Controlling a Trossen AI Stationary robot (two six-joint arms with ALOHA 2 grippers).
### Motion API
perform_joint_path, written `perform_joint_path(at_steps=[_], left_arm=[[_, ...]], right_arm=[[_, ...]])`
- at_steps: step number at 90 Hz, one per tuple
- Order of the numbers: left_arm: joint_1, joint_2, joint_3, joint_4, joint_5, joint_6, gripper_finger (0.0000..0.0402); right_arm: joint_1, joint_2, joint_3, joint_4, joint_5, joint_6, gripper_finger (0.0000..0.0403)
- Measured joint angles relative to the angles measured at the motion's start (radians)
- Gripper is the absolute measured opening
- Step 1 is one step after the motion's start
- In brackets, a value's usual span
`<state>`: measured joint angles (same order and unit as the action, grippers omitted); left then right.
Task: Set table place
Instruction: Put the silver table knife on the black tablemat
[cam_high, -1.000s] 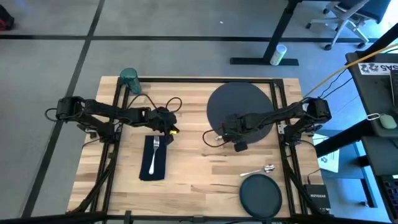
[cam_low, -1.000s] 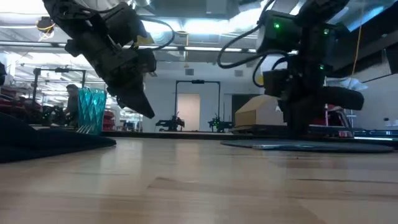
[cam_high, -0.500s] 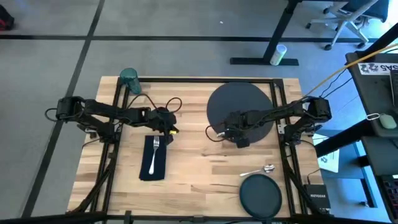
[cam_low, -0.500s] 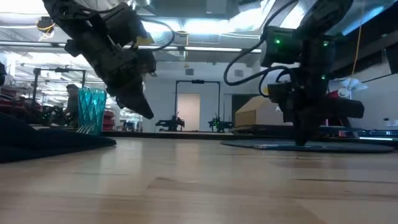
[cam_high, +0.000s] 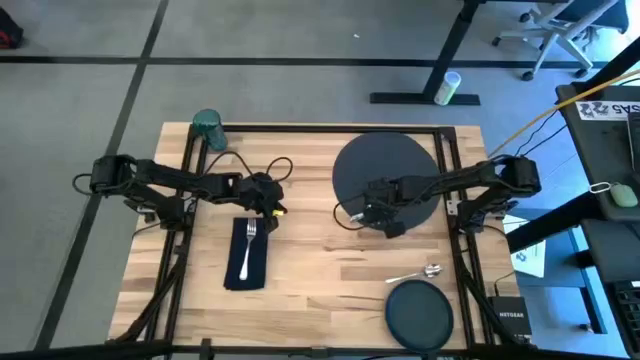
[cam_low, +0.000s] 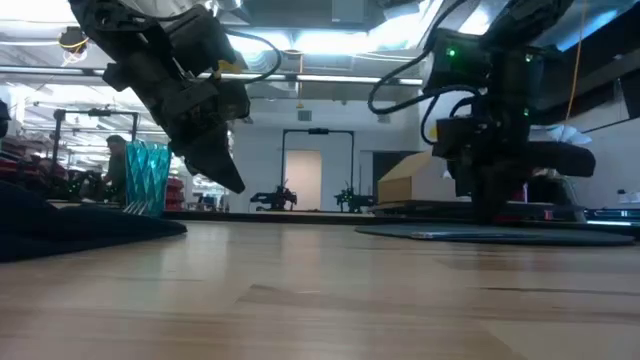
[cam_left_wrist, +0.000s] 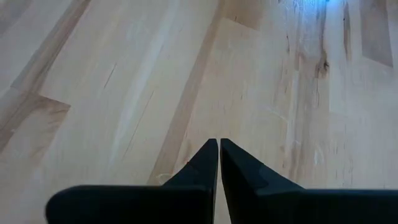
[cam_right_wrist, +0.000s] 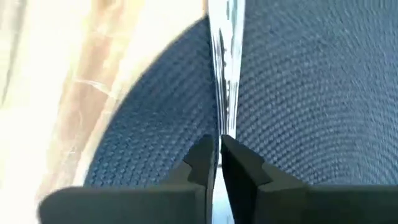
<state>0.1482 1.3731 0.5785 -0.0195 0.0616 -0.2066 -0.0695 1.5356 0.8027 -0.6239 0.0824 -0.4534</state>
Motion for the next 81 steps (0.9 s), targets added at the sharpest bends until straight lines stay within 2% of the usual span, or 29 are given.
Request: perform_joint_path(at_steps=[14,25,52,81], left_arm=[[0.0,0.0,0.0,0.0,0.0,0.0,0.0001],[0.0,0.0,0.0,0.0,0.0,-0.002,0.0001],[0.0,0.0,0.0,0.0,0.0,0.0,0.0001],[0.0,0.0,0.0,0.0,0.0,0.003,0.0001]], right_arm=[[-0.047,0.0,0.0,0.001,-0.015,-0.031,0.0073],[-0.084,0.0,0.0,0.0,-0.078,-0.059,0.0087],[-0.097,0.0,-0.003,-0.002,-0.121,-0.099,0.0072],[-0.124,-0.002,-0.05,0.01,-0.098,-0.096,0.0062]])
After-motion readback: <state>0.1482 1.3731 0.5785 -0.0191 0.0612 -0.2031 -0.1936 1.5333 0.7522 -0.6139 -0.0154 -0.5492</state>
